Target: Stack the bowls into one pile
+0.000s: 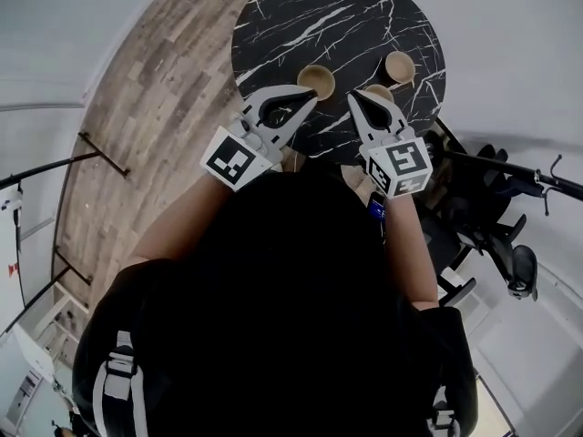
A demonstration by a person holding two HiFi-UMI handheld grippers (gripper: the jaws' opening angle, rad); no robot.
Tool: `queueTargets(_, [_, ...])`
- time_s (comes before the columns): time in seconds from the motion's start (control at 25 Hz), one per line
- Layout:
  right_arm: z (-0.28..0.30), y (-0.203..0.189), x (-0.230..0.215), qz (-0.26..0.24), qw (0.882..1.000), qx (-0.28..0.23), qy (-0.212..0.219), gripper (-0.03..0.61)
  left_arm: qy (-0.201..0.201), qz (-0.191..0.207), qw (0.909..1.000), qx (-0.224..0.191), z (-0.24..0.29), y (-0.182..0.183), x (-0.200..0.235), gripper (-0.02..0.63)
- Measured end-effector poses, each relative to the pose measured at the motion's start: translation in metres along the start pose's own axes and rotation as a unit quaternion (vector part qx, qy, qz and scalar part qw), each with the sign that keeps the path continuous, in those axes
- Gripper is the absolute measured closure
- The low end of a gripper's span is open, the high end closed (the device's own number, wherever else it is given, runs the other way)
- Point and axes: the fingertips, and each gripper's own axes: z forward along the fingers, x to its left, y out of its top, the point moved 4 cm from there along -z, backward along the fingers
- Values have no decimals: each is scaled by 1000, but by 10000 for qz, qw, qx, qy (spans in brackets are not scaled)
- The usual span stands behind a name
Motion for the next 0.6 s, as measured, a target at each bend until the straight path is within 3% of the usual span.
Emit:
queueTargets(0.2, [35, -18, -27, -66, 9994, 291, 187, 588, 190, 4, 9998, -42, 20, -3, 7, 611])
queueTargets(0.6, [107, -96, -69, -32, 9869, 1548, 448, 586, 526, -34, 9985, 116, 53, -13, 28, 611])
